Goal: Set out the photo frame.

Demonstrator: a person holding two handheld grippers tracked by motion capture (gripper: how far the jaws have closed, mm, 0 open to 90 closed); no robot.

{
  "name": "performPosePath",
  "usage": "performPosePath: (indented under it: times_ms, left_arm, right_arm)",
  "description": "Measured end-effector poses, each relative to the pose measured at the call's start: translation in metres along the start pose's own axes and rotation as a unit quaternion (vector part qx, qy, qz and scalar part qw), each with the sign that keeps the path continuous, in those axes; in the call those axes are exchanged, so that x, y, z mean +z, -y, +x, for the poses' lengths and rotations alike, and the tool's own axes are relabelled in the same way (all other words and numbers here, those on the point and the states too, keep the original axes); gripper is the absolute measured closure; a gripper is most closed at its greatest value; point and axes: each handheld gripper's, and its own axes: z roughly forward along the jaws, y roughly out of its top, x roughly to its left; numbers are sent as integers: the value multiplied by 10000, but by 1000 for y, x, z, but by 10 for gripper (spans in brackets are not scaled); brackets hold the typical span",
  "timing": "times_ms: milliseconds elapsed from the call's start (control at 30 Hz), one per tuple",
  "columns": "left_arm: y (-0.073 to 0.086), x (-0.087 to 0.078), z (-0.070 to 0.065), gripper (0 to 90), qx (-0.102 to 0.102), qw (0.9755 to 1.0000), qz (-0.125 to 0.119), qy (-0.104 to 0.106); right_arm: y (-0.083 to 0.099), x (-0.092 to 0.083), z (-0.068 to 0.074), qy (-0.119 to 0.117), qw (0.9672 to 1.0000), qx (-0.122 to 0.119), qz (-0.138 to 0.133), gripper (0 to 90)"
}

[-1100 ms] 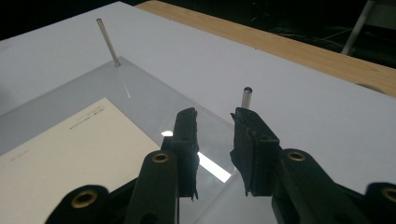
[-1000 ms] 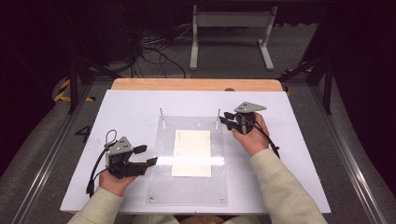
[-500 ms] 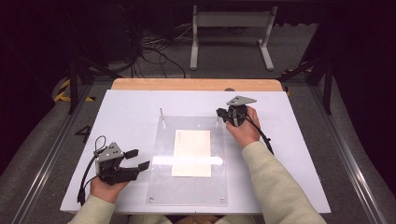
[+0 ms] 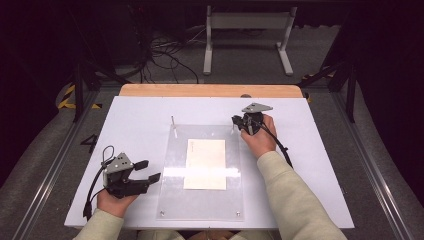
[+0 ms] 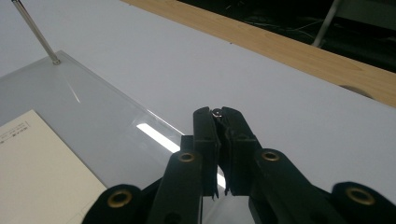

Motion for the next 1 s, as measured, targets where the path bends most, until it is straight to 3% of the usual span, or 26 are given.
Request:
performPosePath:
  times_ms: [200,533,833,900,1000]
  left_arm:
    - [0,1,0,323,63,10000,4,50]
    - [1,-1,0,322,53,10000,-8,-21]
    - [7,-9,6,312,-27,9999,-77,-113]
    - [9,-12,6,305,24,9998,-56,-188]
    - [11,-13,6,269,125,9998,-100,-142]
  right_arm:
    - [8,4,-3,-63,9996,132,-253,852]
    - [11,11,-13,-273,9975,567,-333,856]
    - [12,20,-26,-529,9915,1100,-458,855]
    - [12,22,-29,-591,9897,1221,-462,854]
    - [12,23,-30,-621,9886,1284,-475,854]
